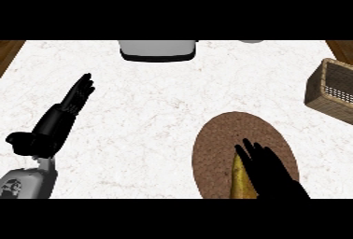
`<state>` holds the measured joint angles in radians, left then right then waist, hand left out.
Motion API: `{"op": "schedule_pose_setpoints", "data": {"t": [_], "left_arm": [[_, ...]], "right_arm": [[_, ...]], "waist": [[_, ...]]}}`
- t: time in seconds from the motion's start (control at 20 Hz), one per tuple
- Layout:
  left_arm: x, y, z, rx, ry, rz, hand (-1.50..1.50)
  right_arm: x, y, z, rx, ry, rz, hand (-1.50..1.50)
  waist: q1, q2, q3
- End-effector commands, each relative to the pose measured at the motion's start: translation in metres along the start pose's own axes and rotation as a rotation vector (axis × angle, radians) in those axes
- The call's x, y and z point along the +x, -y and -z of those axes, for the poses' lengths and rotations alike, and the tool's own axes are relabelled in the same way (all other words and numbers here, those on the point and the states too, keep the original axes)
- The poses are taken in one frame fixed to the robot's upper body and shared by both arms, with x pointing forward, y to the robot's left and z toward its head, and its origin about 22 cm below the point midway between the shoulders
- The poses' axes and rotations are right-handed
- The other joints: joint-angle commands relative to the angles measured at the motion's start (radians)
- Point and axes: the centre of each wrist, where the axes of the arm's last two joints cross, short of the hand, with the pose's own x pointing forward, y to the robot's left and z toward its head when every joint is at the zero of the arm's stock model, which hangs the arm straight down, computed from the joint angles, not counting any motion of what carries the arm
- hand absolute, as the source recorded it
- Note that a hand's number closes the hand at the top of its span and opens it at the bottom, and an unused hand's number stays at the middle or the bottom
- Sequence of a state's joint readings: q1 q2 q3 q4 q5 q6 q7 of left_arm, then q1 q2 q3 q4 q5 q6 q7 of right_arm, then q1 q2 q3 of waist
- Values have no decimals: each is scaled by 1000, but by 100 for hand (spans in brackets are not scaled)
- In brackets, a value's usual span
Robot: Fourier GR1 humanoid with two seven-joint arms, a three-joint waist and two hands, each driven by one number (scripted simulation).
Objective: Pick the pear from the placemat and place it in the basket
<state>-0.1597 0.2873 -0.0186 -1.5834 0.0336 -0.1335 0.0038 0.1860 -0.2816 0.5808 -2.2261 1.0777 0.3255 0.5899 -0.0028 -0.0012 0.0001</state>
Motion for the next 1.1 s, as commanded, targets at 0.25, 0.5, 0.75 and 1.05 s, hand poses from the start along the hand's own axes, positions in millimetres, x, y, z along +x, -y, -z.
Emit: {"op": "schedule_pose_setpoints", "data": {"t": [0.25,0.5,0.75,1.05], "left_arm": [[12,17,7,-11,-10,7,0],[-7,-3,7,-15,-11,-16,0],[-9,-3,2,-4,10,-7,0],[3,8,4,2,-15,2,0]], "right_arm": [[16,-3,5,22,-31,-45,-150],[15,-9,0,41,-52,-92,-150],[0,-36,28,48,-60,-102,-150],[2,-45,27,51,-82,-103,-150]], "waist": [[2,0,0],[-1,1,0],[1,1,0],[1,1,0]]}}
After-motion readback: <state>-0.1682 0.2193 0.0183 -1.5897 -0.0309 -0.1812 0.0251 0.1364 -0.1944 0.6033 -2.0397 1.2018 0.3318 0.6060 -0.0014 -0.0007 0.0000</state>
